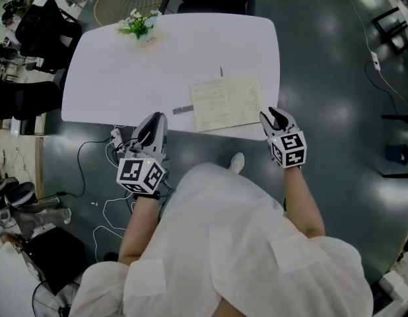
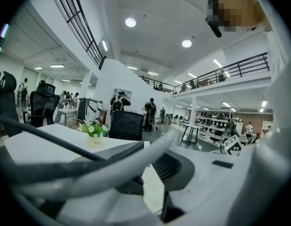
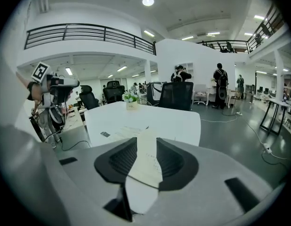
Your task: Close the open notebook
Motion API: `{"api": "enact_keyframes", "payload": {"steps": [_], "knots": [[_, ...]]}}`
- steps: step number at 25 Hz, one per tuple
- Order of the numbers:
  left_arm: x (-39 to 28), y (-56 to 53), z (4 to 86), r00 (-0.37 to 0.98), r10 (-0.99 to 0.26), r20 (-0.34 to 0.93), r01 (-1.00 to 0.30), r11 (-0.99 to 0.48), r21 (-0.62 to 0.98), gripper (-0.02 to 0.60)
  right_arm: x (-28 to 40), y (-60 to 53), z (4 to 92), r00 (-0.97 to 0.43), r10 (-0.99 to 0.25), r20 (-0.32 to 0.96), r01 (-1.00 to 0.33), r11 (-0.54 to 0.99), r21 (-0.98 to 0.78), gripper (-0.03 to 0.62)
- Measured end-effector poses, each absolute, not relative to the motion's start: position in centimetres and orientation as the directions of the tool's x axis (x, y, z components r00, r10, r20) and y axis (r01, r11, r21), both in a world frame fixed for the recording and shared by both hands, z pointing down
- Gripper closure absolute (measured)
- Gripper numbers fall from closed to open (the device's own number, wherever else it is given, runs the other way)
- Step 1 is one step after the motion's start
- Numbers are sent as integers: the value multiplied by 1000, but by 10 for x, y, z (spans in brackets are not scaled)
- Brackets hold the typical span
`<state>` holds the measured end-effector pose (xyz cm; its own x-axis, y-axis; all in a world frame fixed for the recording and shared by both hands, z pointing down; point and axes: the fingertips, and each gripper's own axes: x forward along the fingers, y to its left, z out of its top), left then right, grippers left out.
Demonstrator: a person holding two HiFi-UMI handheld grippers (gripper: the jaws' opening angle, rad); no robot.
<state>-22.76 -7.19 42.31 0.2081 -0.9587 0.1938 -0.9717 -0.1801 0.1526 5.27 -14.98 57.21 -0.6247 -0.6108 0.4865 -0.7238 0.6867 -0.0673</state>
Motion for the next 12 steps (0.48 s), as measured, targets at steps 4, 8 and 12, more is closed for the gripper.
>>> {"api": "enact_keyframes", "payload": {"steps": [4,8,12], "knots": [[-221,-88,434,245,-945,215,-963,-212,164,555,57,-155,586,-596,-614,518,-750,656,-84,442],[-213,-107,442,310,-924,225,-945,-274,177,555,59,-158,600,-551,-628,549,-786,613,-88,420],[-218,-116,451,373,-891,259,-923,-330,198,555,59,-154,617,-484,-639,598,-831,550,-85,402]]}}
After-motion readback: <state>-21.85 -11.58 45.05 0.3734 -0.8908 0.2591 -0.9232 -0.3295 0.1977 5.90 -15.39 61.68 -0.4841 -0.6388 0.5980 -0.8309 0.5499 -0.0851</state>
